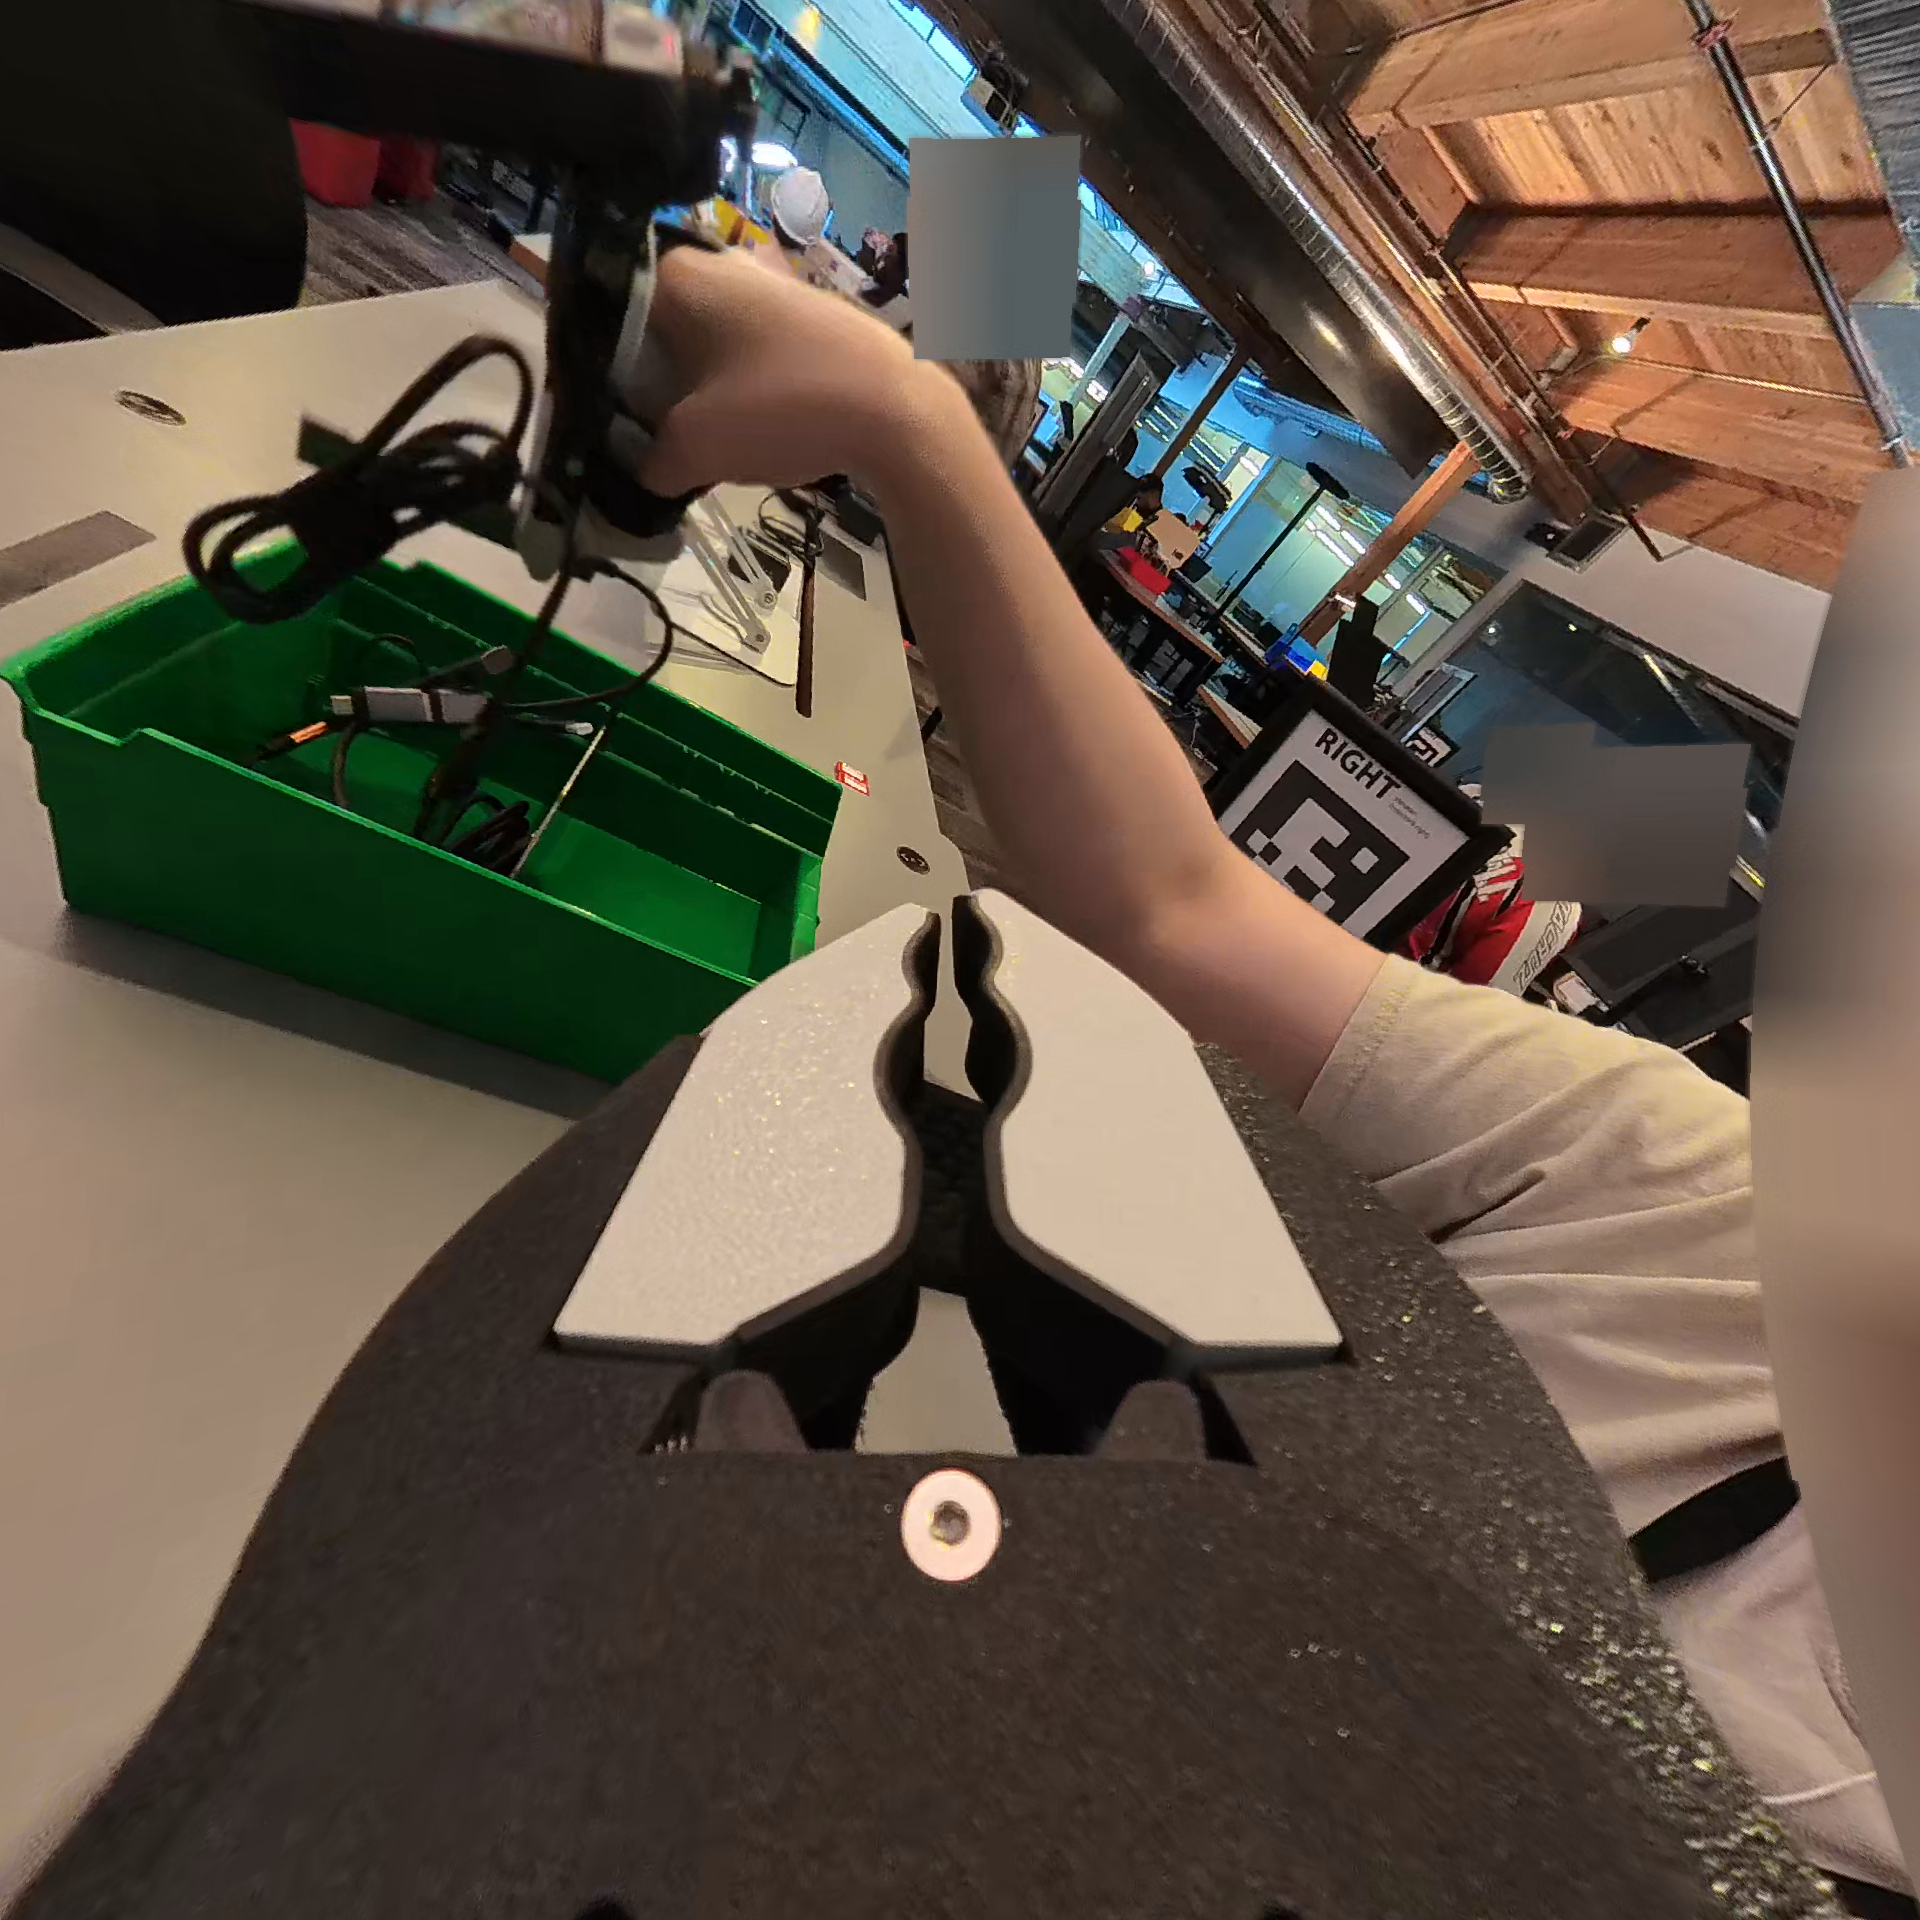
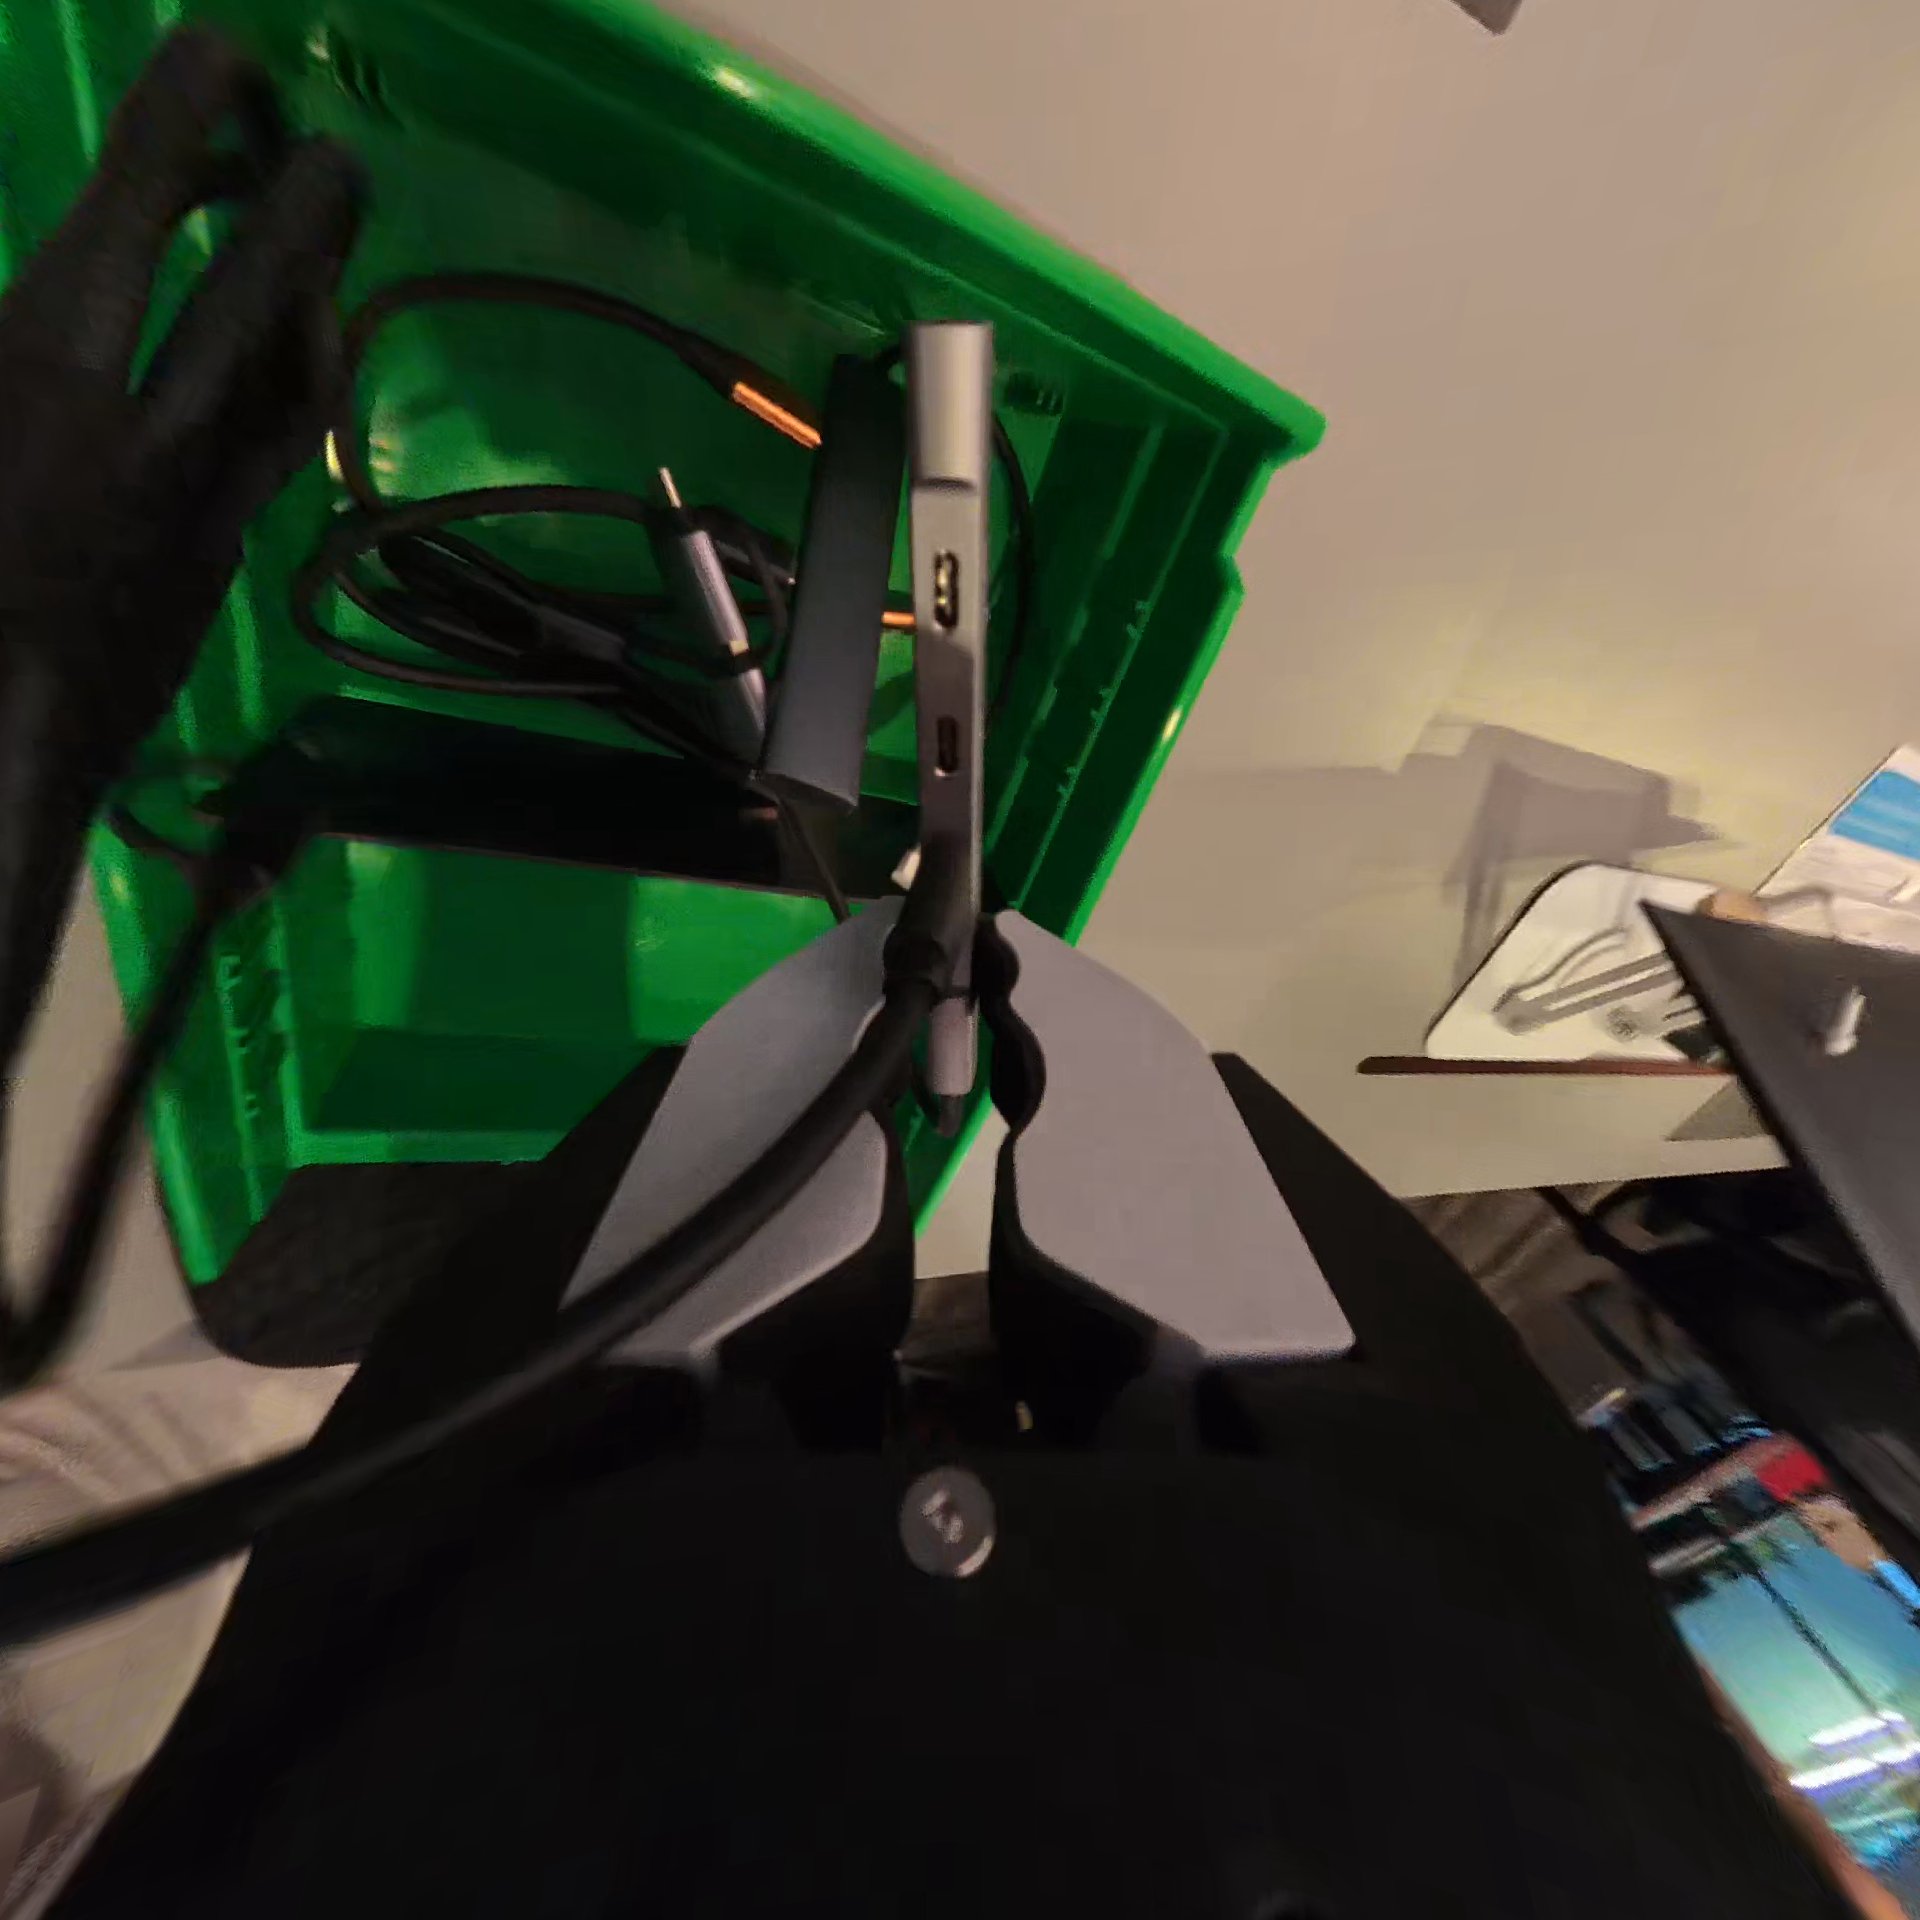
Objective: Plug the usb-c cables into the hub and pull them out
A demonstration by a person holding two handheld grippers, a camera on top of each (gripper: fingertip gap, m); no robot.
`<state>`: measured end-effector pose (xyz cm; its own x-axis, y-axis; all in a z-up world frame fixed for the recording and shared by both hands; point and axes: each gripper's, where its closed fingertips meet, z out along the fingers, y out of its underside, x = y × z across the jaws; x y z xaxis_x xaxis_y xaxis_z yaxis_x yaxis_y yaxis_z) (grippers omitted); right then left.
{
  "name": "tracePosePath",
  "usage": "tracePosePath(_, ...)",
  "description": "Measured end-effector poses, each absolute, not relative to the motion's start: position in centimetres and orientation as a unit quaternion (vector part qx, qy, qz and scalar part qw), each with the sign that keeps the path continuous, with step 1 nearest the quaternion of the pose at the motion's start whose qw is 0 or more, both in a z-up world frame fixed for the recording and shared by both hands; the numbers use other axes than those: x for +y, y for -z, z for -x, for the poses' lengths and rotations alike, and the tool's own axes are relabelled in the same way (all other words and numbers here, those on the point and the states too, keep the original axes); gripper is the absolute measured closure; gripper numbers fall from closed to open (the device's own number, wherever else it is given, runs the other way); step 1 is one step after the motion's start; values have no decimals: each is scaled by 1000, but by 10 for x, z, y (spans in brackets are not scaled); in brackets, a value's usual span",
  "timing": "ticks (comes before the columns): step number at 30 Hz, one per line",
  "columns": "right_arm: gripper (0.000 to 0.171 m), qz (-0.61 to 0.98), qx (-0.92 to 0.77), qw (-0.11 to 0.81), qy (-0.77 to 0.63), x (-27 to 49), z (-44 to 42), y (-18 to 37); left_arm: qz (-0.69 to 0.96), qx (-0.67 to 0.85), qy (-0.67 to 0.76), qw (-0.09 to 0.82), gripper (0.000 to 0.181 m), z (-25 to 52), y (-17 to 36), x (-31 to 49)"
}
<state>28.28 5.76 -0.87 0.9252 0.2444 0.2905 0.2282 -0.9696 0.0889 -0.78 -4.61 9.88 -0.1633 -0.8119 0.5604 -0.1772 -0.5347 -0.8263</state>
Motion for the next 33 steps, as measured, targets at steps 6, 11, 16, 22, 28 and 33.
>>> tracePosePath(6, 161, -966, 219, 56, -128, 60, -280, 44, 596, 404, 644, 259, 179, 16, -104, -40)
tracePosePath(11, 161, -913, 386, 79, -104, 56, -281, 68, 595, 392, 650, 264, 179, 19, -106, -35)
tracePosePath(16, 159, -888, 441, 31, -123, 76, -285, 71, 597, 396, 645, 268, 178, 17, -102, -32)
tracePosePath(22, 153, -888, 419, -162, -97, 92, -270, 15, 642, 415, 507, 399, 173, 27, -92, 2)
tracePosePath(28, 122, -779, 306, -540, -92, 73, -235, -100, 674, 405, 324, 525, 156, 46, -87, 42)
tracePosePath(33, 106, -648, 192, -733, -85, 28, -223, -156, 712, 372, 145, 578, 135, 68, -70, 78)
